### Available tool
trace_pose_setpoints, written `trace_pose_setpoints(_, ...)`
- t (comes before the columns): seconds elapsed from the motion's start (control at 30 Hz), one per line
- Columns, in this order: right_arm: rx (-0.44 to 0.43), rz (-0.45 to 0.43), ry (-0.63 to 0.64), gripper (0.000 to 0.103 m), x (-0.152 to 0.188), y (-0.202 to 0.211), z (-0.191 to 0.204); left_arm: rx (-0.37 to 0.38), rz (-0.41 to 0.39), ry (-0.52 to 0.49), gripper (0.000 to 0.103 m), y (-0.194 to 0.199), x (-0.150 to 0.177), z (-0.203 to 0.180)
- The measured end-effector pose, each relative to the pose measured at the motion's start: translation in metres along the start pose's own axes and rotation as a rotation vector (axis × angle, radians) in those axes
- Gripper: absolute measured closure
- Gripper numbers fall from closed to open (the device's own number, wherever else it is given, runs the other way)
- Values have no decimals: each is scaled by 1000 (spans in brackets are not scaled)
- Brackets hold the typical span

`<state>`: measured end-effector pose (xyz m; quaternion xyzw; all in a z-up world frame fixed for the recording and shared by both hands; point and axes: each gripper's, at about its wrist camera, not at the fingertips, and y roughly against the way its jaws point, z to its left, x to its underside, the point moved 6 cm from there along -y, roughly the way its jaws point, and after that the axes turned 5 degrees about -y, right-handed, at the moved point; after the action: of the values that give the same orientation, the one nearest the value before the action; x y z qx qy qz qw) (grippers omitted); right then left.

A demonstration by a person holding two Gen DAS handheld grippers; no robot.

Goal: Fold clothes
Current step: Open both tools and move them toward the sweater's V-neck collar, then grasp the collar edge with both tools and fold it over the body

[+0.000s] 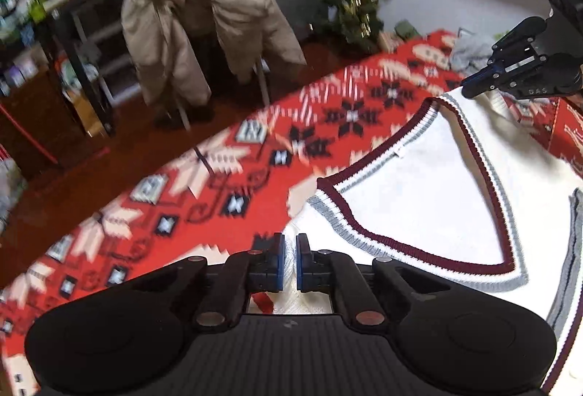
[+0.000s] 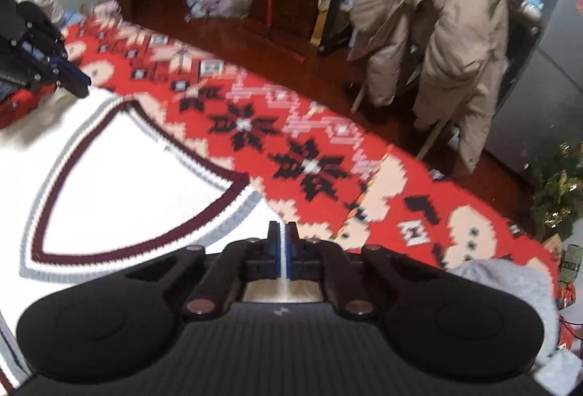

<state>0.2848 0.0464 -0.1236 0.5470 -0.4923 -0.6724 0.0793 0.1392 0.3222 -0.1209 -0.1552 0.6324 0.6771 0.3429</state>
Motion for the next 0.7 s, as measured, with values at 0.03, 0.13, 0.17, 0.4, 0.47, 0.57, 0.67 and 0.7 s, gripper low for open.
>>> trace_pose_setpoints(0.03,6,-21,0,101,-3,9,1,-17,-22,-7,97,10,-2,-2)
trace_pose_setpoints(0.13,30,-96,9,101,-8,51,11,-69,-98,-27,97,46,-7,-12)
trace_pose_setpoints(0.17,36,-121,13,101,-8,67,15,-86,-125,-32,97,59,-8,-16)
trace_pose_setpoints(0.4,67,-284,30,101,23,188,62,-113,-293,-78,98,164,11,-75)
trace_pose_setpoints(0.47,57,-305,32,101,46,215,81,-93,-320,-91,98,188,27,-100)
trace_pose_setpoints(0.57,33,-313,27,101,86,248,111,-31,-321,-95,98,211,64,-135)
trace_pose_setpoints(0.67,-2,-263,18,100,138,259,140,37,-255,-68,98,212,109,-163)
trace_pose_setpoints(0.7,-19,-232,9,100,157,258,150,59,-227,-50,95,209,123,-173)
